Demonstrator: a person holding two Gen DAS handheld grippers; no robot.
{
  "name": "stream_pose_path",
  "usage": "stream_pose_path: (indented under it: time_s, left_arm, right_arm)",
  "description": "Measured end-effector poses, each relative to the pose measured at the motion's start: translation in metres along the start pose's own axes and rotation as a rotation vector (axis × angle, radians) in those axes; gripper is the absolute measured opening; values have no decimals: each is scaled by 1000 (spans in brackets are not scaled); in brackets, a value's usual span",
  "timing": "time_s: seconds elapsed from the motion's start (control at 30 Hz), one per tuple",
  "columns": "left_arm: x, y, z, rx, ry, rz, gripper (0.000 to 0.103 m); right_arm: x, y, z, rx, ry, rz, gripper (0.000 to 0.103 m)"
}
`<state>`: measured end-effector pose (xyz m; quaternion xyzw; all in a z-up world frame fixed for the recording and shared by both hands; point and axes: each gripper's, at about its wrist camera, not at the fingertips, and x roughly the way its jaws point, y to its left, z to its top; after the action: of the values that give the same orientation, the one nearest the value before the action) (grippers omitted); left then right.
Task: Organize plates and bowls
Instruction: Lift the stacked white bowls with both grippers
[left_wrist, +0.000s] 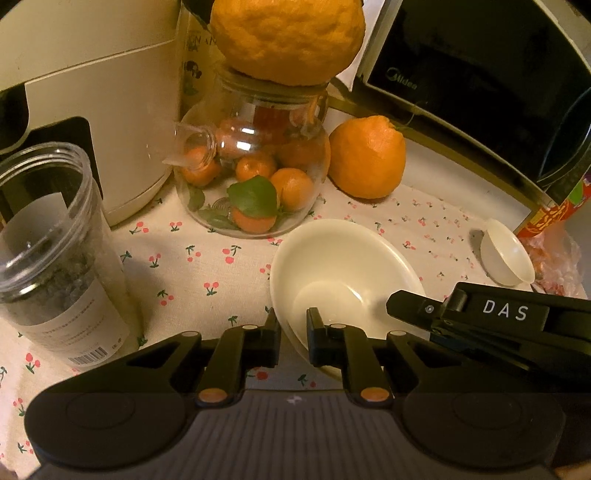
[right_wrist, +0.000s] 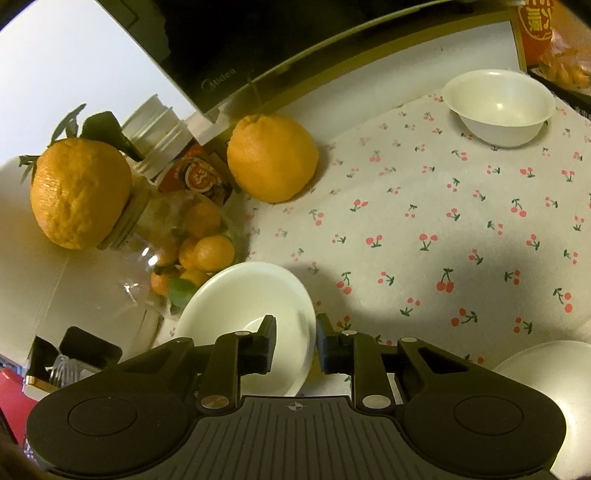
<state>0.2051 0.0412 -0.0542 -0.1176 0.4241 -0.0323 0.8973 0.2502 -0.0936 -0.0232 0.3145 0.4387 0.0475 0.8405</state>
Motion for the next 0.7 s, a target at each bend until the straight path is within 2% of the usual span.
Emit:
stream_pose_path:
  time_s: [0.3, 0.7]
  left_arm:
    - [-18, -5, -1, 7, -27, -20, 13]
    - [-49, -20, -6, 16, -51, -86, 13]
  right_arm:
    - [-19, 6, 3, -12, -24, 13, 22]
    - [-66, 7, 3, -27, -67, 25, 22]
